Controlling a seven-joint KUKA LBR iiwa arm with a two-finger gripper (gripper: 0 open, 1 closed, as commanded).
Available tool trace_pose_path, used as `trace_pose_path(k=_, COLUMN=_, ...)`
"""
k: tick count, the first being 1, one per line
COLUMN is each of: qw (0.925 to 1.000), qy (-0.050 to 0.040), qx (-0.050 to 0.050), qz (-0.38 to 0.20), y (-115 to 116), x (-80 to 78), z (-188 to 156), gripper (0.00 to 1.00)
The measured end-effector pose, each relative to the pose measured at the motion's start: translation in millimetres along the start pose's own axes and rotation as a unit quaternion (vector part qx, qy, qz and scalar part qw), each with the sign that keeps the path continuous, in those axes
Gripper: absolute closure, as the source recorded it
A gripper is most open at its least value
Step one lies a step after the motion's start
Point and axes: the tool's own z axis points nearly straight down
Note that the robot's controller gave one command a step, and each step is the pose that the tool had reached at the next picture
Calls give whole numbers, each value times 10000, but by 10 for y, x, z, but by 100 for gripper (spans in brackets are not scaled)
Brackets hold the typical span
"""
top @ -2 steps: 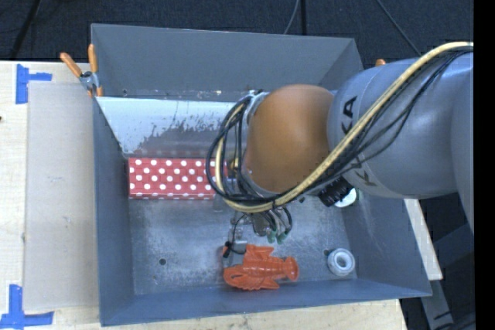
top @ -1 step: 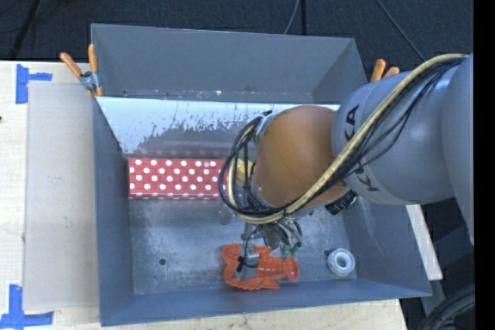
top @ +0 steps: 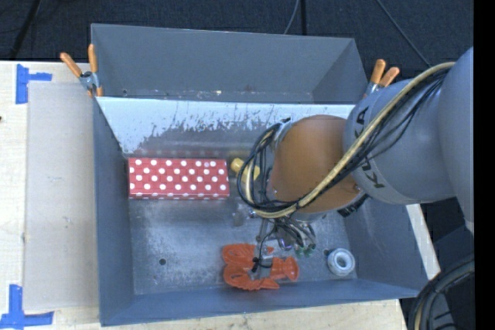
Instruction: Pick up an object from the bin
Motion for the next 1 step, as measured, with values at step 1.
trace_pose_path(k=1, qw=9931, qy=-44, qx=2, qz=-1170, y=97, x=172, z=249, gripper=100)
